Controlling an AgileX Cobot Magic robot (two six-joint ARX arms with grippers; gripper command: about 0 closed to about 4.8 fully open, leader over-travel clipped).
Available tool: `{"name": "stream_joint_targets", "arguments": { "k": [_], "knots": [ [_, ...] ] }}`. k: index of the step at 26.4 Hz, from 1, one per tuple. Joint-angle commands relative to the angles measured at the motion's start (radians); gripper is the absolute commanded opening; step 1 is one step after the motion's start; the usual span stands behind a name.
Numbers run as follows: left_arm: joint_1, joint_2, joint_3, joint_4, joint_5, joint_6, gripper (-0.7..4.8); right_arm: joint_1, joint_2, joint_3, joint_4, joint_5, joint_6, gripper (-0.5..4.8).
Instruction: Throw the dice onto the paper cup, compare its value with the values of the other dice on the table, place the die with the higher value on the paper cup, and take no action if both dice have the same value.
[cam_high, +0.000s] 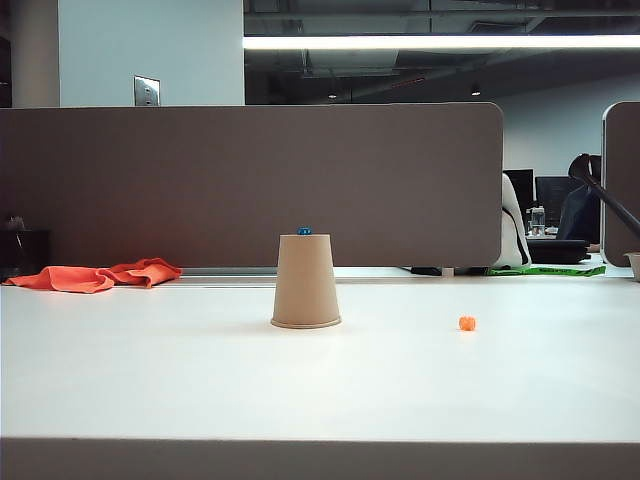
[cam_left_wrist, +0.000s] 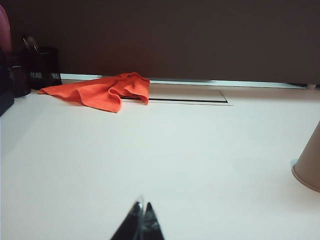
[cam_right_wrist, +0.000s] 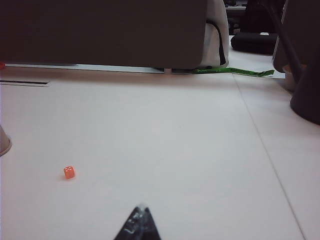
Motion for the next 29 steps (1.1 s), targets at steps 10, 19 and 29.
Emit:
{"name": "stream_joint_targets", "arguments": {
  "k": [10, 19, 29],
  "knots": [
    [0.001, 0.001, 0.004, 0.007, 0.004, 0.001, -0.06, 0.000, 0.000, 0.000, 0.010, -0.004, 0.004, -0.05],
    [0.001, 0.001, 0.004, 0.011, 0.000, 0.001, -0.06, -0.001, 0.000, 0.000, 0.010, 0.000, 0.004, -0.05],
    [0.001, 0.001, 0.011, 0.010, 0.000, 0.008, -0.06, 0.000, 0.000, 0.013, 0.011, -0.003, 0.006, -0.06]
  ]
}}
